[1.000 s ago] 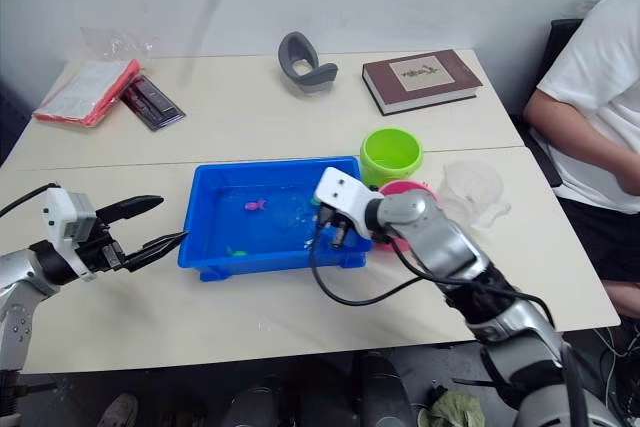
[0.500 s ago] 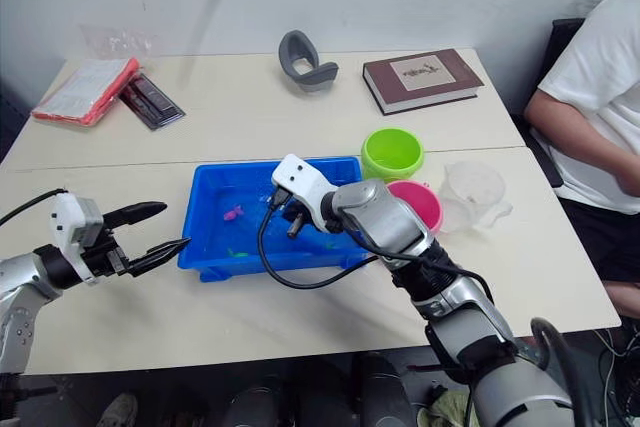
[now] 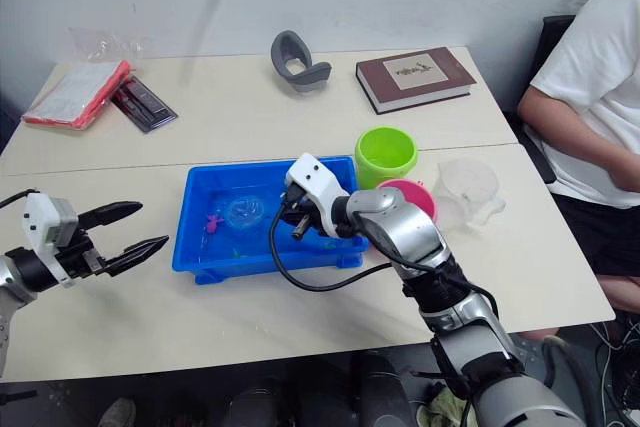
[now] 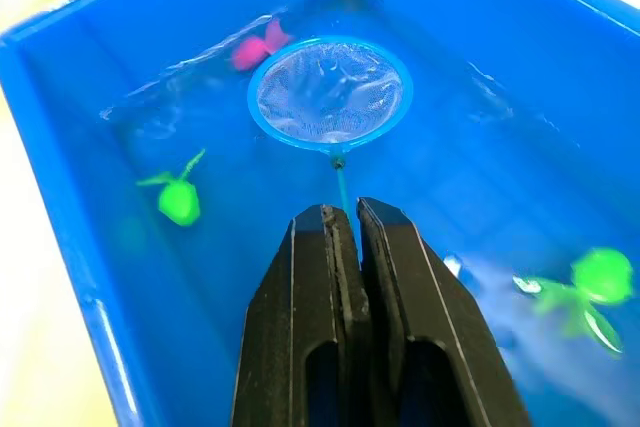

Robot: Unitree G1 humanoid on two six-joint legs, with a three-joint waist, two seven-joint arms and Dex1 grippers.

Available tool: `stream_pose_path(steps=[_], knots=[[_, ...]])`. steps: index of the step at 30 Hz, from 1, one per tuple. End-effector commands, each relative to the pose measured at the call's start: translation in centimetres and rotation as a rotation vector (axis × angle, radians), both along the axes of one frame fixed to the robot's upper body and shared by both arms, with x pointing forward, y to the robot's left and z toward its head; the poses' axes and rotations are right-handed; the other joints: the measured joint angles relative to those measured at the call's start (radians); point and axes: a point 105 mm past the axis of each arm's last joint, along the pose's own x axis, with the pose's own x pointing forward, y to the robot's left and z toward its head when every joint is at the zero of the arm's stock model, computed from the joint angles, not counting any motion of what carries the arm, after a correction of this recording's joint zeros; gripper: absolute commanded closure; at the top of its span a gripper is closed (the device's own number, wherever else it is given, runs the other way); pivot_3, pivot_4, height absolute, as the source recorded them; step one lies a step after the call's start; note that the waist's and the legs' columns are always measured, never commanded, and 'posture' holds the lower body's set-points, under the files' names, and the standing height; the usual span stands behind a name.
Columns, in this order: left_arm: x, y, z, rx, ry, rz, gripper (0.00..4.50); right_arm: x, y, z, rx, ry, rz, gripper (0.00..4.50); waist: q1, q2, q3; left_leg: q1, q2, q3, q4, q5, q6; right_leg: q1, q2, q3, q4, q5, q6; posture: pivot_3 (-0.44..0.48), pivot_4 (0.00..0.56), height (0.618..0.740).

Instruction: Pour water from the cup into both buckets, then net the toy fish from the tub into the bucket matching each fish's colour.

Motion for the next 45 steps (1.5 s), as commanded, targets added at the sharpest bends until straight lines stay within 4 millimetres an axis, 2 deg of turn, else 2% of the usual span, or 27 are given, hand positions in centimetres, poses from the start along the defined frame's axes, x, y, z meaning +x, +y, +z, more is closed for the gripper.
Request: stream_pose_path(steps=[1,8,15,24,32,38,45], knots=[[-0.6,1.4,0.8,0.035,-0.024,0.029,0.04,0.0,0.3,1.3,-0.045,-0.095,0.012,4.5,0.0,0.0,0.0,0.0,0.0,0.0,0.0,0.0,0.0,0.0,0.0,0.0,0.0,0.0,0.0,0.0,0.15,0.74],[-0.7,1.5,0.8,0.031,-0.019,0.022,0.04,-0.4,1.7,0.3,-0.174,-0.187,0.1,4.5,0.0,0.0,0.0,0.0,0.0,0.0,0.0,0.0,0.0,0.0,0.0,0.0,0.0,0.0,0.0,0.0,0.15,0.74],[-0.6,0.7,1.3,0.017,-0.017,-0.02,0.04,-1.5,5.2,0.3,-0.172,-0.235,0.211,4.5,-0.001,0.0,0.0,0.0,0.001,0.0,0.0,0.0,0.0,0.0,0.0,0.0,0.0,0.0,0.0,0.0,0.15,0.74],[-0.3,-0.1,2.0,0.08,0.027,-0.066,0.04,-2.1,7.6,1.2,-0.086,-0.239,0.252,4.5,-0.006,-0.001,-0.001,0.0,0.001,0.0,0.0,0.0,-0.001,0.0,0.0,0.0,0.0,0.0,0.0,0.0,0.15,0.74],[-0.2,-0.4,2.6,0.121,0.04,-0.09,0.04,-2.3,6.6,2.4,-0.01,-0.207,0.244,4.5,-0.018,-0.001,-0.001,0.0,0.002,0.0,0.0,0.0,-0.002,-0.001,0.002,0.0,0.0,-0.001,-0.001,0.0,0.15,0.74],[-0.4,-0.1,2.4,0.111,0.04,-0.075,0.04,-3.1,4.4,3.4,0.046,-0.161,0.218,4.5,-0.021,-0.001,-0.001,0.0,0.002,0.0,-0.001,-0.001,-0.002,-0.001,0.001,0.0,0.0,-0.001,-0.001,0.0,0.15,0.74],[-0.4,-0.2,2.3,0.09,0.03,-0.074,0.04,-2.2,1.6,3.0,0.035,-0.145,0.14,4.5,-0.019,-0.001,-0.001,0.0,0.002,0.0,-0.001,-0.001,-0.002,-0.001,0.001,0.0,0.0,-0.001,-0.001,0.0,0.15,0.74]])
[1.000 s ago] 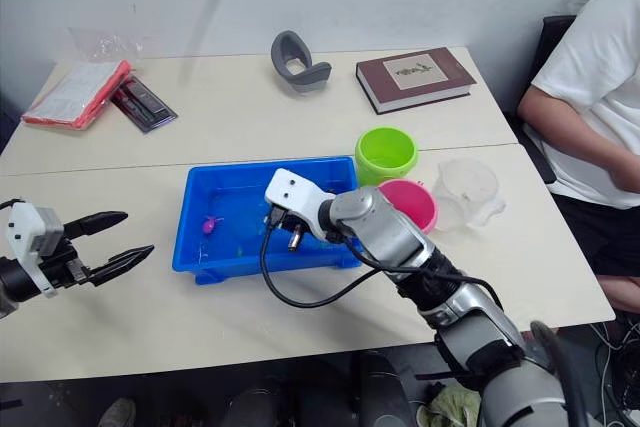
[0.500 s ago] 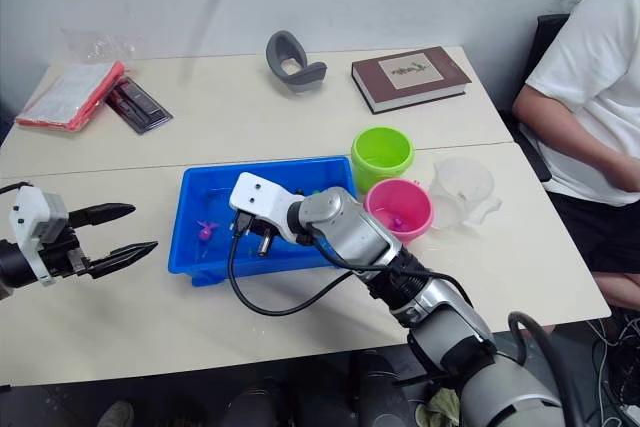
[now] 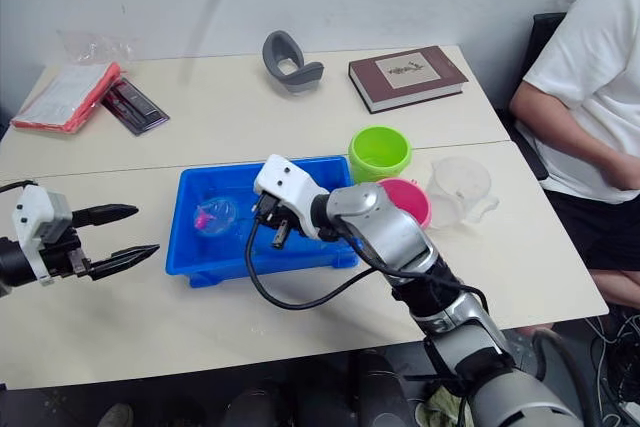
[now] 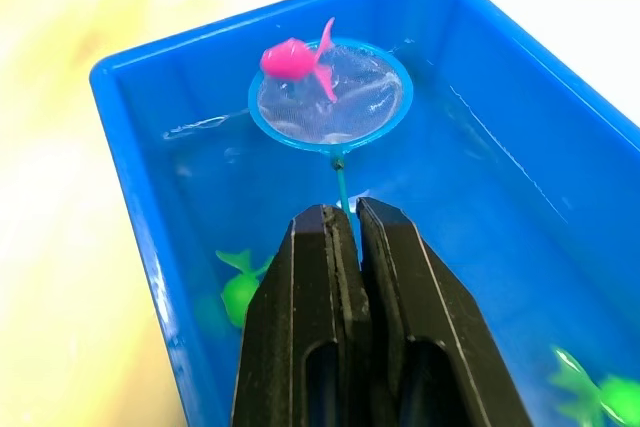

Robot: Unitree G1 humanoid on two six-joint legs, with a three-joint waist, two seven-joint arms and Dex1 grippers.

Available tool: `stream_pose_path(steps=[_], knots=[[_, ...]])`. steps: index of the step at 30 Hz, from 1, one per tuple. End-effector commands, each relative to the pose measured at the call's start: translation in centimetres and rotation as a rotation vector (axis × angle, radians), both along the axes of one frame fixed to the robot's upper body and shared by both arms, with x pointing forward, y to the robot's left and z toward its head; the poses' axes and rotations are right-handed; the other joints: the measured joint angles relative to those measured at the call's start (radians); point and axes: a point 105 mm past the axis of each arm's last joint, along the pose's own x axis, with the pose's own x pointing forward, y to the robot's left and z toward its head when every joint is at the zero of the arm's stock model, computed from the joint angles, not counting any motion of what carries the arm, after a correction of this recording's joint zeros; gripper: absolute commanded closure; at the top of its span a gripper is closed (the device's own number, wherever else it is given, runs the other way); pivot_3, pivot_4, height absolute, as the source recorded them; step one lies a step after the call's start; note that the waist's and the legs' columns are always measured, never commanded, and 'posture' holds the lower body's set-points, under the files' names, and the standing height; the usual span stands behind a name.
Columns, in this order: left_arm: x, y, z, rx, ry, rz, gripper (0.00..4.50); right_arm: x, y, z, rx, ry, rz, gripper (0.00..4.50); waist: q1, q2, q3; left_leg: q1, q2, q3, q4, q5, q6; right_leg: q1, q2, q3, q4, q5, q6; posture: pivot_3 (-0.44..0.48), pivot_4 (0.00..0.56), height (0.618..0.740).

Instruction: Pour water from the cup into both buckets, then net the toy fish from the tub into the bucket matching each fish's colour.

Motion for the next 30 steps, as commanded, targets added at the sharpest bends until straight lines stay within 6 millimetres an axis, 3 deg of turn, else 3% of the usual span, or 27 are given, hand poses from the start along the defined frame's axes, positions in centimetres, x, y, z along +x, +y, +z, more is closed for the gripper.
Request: stream_pose_path(steps=[1,3,7,13,23,30], knots=[[0.0,-0.2,1.1,-0.013,-0.056,-0.003,0.04,-0.1,-1.1,1.0,0.028,-0.03,-0.01,4.5,0.001,0.0,0.0,0.0,0.0,0.0,0.0,0.0,0.0,0.0,0.0,0.0,0.0,0.0,0.0,0.0,0.15,0.74],[0.0,-0.4,1.2,-0.021,-0.063,-0.009,0.04,-0.1,-1.5,1.1,0.03,-0.031,-0.016,4.5,0.002,0.0,0.0,0.0,-0.001,0.0,0.0,0.0,0.0,0.0,0.0,0.0,0.0,0.0,0.0,0.0,0.15,0.74],[0.5,-1.2,2.7,-0.07,-0.147,-0.039,0.04,0.2,-4.7,2.9,0.141,-0.041,-0.086,4.5,0.011,0.0,0.0,0.0,-0.001,0.0,0.0,0.0,0.0,0.0,0.0,0.0,0.0,0.0,0.0,0.0,0.15,0.74],[0.5,-2.5,2.9,-0.087,-0.123,-0.134,0.04,-1.4,-8.6,3.2,0.157,-0.03,-0.104,4.5,0.027,0.0,0.0,0.0,-0.001,0.0,0.0,-0.001,0.001,0.0,0.0,0.0,0.0,0.0,0.0,0.0,0.15,0.74],[1.9,-8.2,2.4,-0.146,-0.079,-0.36,0.04,-2.4,-13.0,3.2,0.177,-0.129,-0.222,4.5,0.049,0.0,0.0,0.001,-0.004,0.001,0.001,0.0,0.002,0.001,0.001,0.001,0.0,0.0,0.0,0.0,0.15,0.74],[4.0,-12.4,2.7,-0.197,-0.117,-0.507,0.04,-4.4,-15.8,5.1,0.186,-0.188,-0.303,4.5,0.057,0.0,0.0,0.001,-0.006,0.001,0.002,0.001,0.003,0.002,0.003,0.001,0.0,0.001,0.002,0.0,0.15,0.74]])
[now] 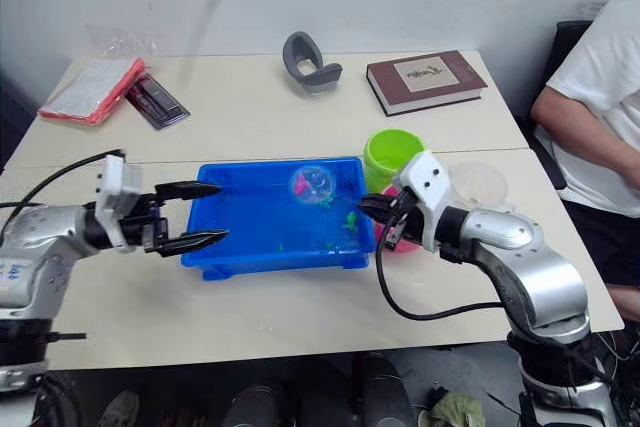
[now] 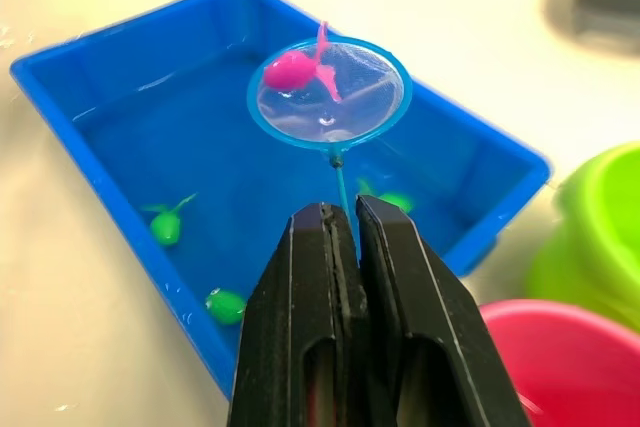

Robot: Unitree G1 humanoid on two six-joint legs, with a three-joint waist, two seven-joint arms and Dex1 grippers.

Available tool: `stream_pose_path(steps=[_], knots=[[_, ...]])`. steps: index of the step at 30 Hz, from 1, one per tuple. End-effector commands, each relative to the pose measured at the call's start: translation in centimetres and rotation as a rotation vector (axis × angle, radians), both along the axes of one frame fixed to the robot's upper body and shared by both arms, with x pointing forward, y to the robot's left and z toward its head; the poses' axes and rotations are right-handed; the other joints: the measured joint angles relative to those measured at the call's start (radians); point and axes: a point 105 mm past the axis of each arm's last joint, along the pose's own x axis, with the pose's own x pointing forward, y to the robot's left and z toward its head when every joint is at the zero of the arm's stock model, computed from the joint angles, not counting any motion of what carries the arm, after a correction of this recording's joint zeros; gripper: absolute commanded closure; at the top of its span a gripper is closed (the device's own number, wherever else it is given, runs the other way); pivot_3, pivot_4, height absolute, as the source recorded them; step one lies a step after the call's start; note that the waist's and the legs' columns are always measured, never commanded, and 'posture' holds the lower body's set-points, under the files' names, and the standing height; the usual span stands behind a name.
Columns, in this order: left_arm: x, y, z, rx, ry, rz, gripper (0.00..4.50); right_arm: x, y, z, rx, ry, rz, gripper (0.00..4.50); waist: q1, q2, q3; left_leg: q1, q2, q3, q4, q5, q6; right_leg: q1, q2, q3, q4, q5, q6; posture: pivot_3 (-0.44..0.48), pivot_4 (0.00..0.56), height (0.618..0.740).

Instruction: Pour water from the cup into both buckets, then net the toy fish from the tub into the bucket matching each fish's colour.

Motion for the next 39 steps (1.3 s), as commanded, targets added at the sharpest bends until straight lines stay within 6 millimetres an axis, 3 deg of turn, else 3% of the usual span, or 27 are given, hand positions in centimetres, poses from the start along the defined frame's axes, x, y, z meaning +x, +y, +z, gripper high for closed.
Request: stream_pose_path(steps=[1,9,16,21,26,32,39], knots=[[0.3,-1.2,0.3,-0.004,-0.031,-0.058,0.04,-1.9,-1.2,2.3,-0.001,-0.09,-0.013,4.5,0.005,0.0,0.0,0.0,0.0,0.0,0.0,0.0,0.001,0.001,0.0,0.0,0.0,0.0,0.001,0.0,0.15,0.74],[0.8,-2.8,-0.1,-0.011,-0.044,-0.125,0.04,-4.2,-6.5,2.8,0.011,-0.161,-0.24,4.5,0.021,0.0,0.0,0.001,-0.001,0.0,0.0,0.0,0.001,0.001,0.001,0.001,-0.002,0.001,0.001,0.0,0.15,0.74],[1.1,-3.3,-0.5,-0.019,-0.029,-0.152,0.04,-6.0,-10.4,1.4,-0.062,-0.172,-0.416,4.5,0.025,0.0,0.0,0.002,-0.001,0.0,0.001,0.001,0.002,0.003,0.001,0.002,-0.003,0.001,0.002,0.0,0.15,0.74],[1.1,-4.6,-1.0,-0.043,-0.014,-0.18,0.04,-6.4,-13.0,0.1,-0.313,-0.35,-0.478,4.5,0.024,0.0,0.0,0.002,-0.003,0.0,0.001,0.001,0.002,0.004,0.002,0.002,-0.004,0.001,0.002,0.0,0.15,0.74],[1.2,-4.9,-1.2,-0.047,-0.01,-0.185,0.04,-6.1,-14.0,-1.4,-0.471,-0.475,-0.475,4.5,0.018,0.0,0.0,0.004,-0.003,0.001,0.001,0.001,0.001,0.005,0.004,0.004,-0.004,0.002,0.003,0.0,0.15,0.74],[1.4,-5.2,-1.1,-0.061,-0.022,-0.173,0.04,-5.9,-13.6,-2.2,-0.603,-0.632,-0.403,4.5,0.02,0.0,0.0,0.005,-0.002,0.001,0.001,0.002,-0.001,0.006,0.006,0.006,-0.003,0.001,0.002,0.0,0.15,0.74],[1.3,-5.5,-1.3,-0.072,-0.033,-0.166,0.04,-5.8,-13.2,-3.2,-0.914,-0.86,-0.246,4.5,0.019,0.0,0.0,0.009,0.0,0.001,0.0,0.002,-0.001,0.01,0.006,0.007,-0.004,0.001,0.002,0.0,0.15,0.74]])
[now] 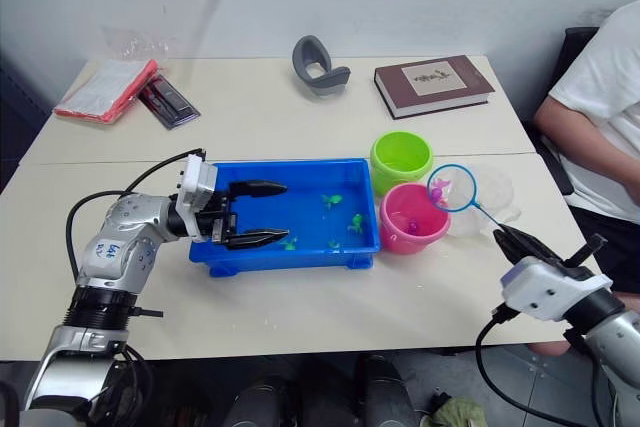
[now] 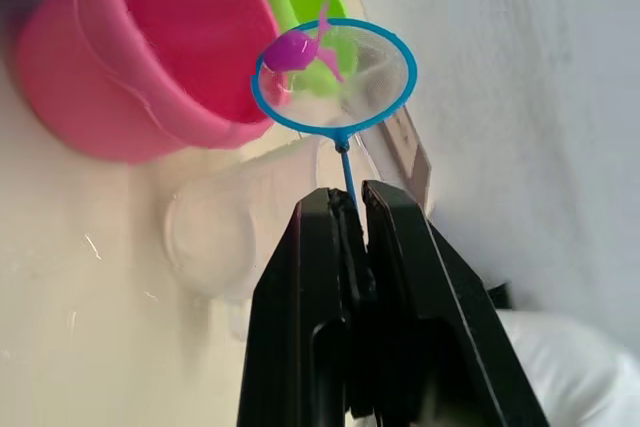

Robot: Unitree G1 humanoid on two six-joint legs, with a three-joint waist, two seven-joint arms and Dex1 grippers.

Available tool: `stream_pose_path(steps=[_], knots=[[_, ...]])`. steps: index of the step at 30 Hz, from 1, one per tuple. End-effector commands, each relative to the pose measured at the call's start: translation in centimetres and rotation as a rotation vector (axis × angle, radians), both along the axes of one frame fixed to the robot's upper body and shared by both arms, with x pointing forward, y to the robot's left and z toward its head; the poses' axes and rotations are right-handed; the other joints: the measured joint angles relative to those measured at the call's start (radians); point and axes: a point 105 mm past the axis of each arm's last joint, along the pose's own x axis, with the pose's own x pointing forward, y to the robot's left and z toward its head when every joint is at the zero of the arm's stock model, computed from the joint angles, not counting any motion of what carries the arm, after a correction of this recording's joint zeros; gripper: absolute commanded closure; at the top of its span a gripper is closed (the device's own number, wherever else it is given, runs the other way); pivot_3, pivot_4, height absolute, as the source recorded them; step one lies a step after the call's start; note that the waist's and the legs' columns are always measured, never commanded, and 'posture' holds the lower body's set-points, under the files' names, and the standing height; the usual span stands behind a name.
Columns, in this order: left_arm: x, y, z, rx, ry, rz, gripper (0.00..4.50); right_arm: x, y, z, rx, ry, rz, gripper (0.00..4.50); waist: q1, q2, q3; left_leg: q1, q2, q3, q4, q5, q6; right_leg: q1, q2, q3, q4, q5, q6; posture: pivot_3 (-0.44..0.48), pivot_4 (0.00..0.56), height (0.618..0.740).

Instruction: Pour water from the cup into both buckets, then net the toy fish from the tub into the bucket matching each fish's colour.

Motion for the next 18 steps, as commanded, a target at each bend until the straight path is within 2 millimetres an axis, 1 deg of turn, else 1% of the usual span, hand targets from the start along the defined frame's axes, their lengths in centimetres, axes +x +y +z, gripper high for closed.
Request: stream_pose_path(steps=[1,5,8,10,14,16,18], knots=[[-0.1,0.0,0.7,-0.011,-0.046,0.01,0.04,-0.4,0.8,0.6,-0.163,-0.107,0.084,4.5,0.0,0.0,0.0,0.002,0.0,0.0,0.0,0.0,0.0,0.001,0.0,0.0,-0.001,0.0,0.0,0.0,0.15,0.74],[-0.1,0.0,0.7,-0.014,-0.05,0.017,0.04,-0.1,0.3,1.5,-0.299,-0.224,0.073,4.5,-0.001,0.0,0.0,0.009,0.002,0.0,-0.002,-0.001,-0.002,0.008,0.001,0.003,-0.002,-0.001,-0.001,0.0,0.15,0.74],[-0.1,0.0,0.7,-0.016,-0.052,0.019,0.04,0.2,0.5,1.4,-0.309,-0.234,0.088,4.5,-0.002,0.0,0.0,0.009,0.002,0.0,-0.002,-0.001,-0.002,0.008,0.001,0.01,-0.001,-0.001,-0.001,0.0,0.15,0.74],[0.0,-0.1,0.6,-0.017,-0.053,0.019,0.04,0.1,1.0,1.4,-0.323,-0.263,0.115,4.5,-0.002,0.0,0.0,0.01,0.002,0.0,-0.002,-0.001,-0.002,0.008,0.002,0.011,-0.001,-0.001,-0.001,0.0,0.15,0.74],[0.0,-0.1,0.6,-0.019,-0.054,0.019,0.04,0.1,1.0,1.2,-0.283,-0.249,0.098,4.5,-0.001,0.0,0.0,0.01,0.002,0.001,-0.002,-0.001,-0.002,0.008,0.004,0.012,-0.002,-0.001,-0.001,0.0,0.15,0.74],[-0.1,0.1,0.6,-0.019,-0.055,0.021,0.04,0.3,1.0,2.3,-0.123,-0.247,0.063,4.5,-0.002,0.0,0.0,0.01,0.002,0.001,-0.002,-0.001,-0.002,0.008,0.005,0.013,-0.001,-0.001,-0.001,0.0,0.15,0.74],[-0.4,1.2,1.2,-0.038,-0.056,0.029,0.04,0.6,2.8,3.5,0.212,-0.145,0.132,4.5,-0.006,0.0,0.0,0.011,0.003,0.001,-0.002,-0.001,-0.002,0.009,0.005,0.014,-0.001,-0.001,-0.001,0.0,0.15,0.74]])
